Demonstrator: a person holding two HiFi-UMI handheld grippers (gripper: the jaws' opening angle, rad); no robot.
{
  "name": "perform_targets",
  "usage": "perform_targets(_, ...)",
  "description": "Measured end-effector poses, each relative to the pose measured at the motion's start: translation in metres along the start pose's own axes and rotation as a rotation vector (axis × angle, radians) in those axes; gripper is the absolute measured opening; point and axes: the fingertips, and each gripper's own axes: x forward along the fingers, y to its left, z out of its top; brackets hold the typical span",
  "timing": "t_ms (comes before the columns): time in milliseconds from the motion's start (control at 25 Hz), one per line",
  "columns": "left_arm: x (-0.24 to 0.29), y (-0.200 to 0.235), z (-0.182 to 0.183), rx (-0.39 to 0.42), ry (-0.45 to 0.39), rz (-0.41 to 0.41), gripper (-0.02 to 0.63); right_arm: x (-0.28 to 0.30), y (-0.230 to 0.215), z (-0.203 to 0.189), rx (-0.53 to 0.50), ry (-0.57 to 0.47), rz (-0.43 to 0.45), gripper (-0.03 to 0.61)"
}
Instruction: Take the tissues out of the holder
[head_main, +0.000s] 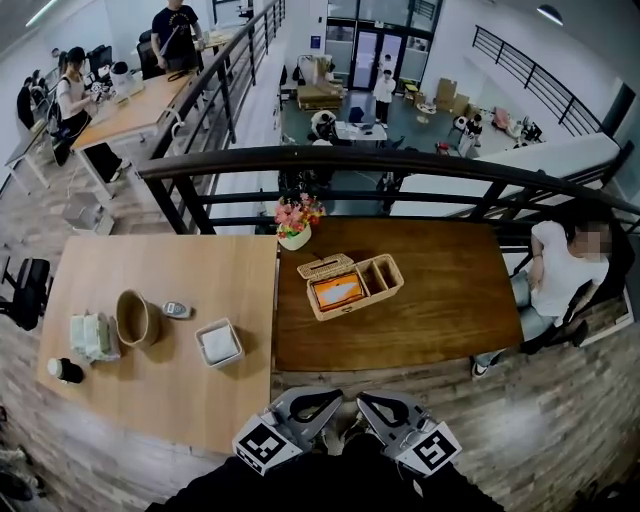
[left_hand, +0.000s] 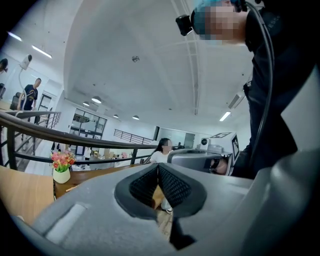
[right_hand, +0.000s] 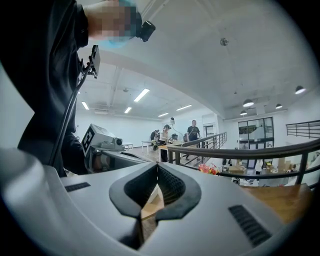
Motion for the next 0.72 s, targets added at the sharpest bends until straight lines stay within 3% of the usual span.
perform_targets(320,0.018,0.030,0.002,-0.031,-0.009,0.066,0.010,0.018,-0.039,-0.001,-0.006,-0.005,0.033,0.005)
perform_targets(720,0.067,0.076,0.013,-0.018,-0.041,0.173,0.009,0.042,-0.111,-0.013,-0.045,0.056,0.139,0.005)
